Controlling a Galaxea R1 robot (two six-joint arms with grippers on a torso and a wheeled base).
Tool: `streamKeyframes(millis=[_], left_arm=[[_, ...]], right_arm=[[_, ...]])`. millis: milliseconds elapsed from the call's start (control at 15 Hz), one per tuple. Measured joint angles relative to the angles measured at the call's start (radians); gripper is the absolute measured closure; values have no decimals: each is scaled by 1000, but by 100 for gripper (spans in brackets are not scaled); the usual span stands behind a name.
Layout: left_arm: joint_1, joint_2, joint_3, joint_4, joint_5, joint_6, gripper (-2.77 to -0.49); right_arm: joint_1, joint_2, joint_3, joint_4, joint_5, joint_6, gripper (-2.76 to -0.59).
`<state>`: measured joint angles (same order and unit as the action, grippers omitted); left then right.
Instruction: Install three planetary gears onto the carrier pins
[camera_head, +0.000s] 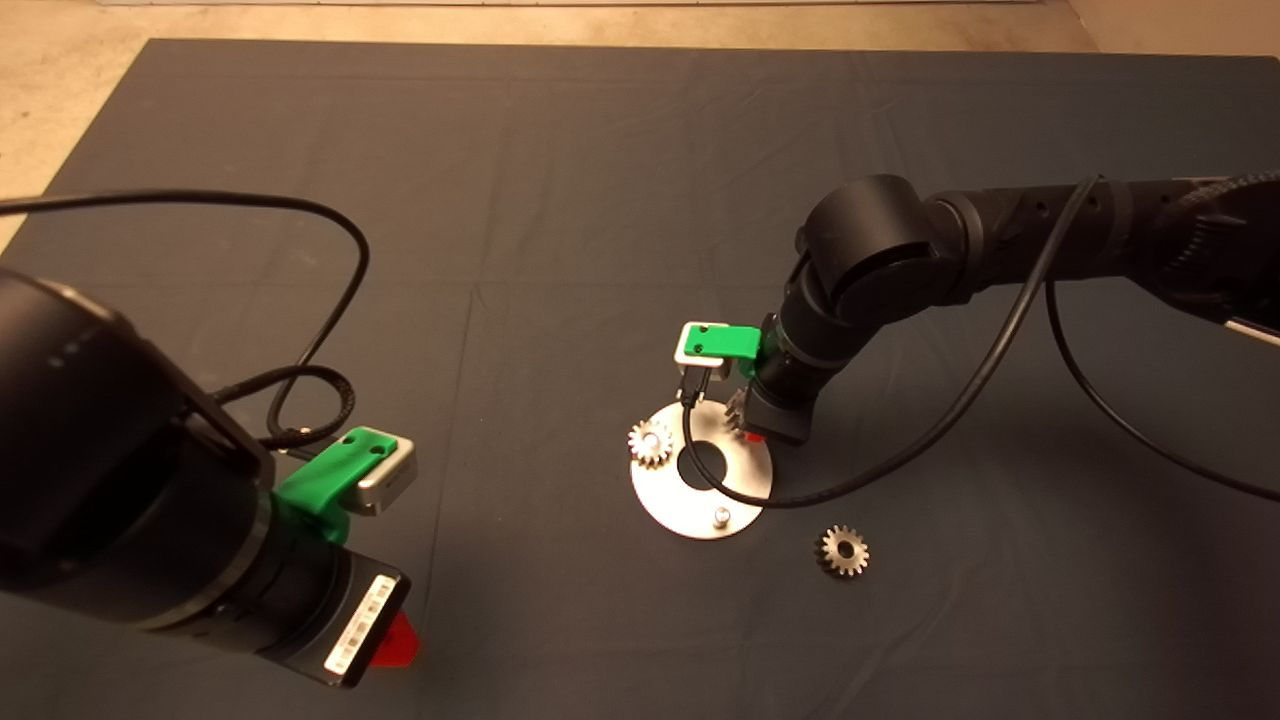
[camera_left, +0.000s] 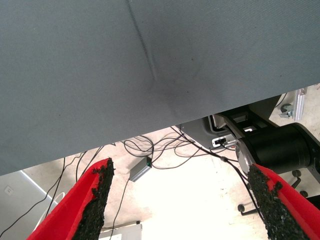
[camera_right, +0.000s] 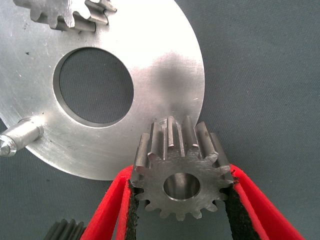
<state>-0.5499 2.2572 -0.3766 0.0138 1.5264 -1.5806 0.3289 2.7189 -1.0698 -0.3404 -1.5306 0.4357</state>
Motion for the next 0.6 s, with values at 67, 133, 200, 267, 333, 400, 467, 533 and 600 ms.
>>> streamKeyframes(millis=[67,133,200,267,333,400,467,533,600], left_arm=[[0,0,0,0,0,0,-188],[0,0,0,0,0,0,-188],[0,0,0,0,0,0,-188],[0,0,0,0,0,0,-188],[0,0,0,0,0,0,-188],[0,0,0,0,0,0,-188],[0,0,0,0,0,0,-188],[0,0,0,0,0,0,-188],[0,0,0,0,0,0,-188]], right_arm=[[0,1,0,-1,0,0,-102],[0,3,0,-2,0,0,-102],[0,4,0,-4,0,1,-102],[0,5,0,-4,0,1,-102],[0,5,0,-5,0,2,-102],[0,5,0,-6,0,3,-102],[0,5,0,-7,0,3,-102],[0,5,0,-7,0,3,-102],[0,5,0,-7,0,3,-102]])
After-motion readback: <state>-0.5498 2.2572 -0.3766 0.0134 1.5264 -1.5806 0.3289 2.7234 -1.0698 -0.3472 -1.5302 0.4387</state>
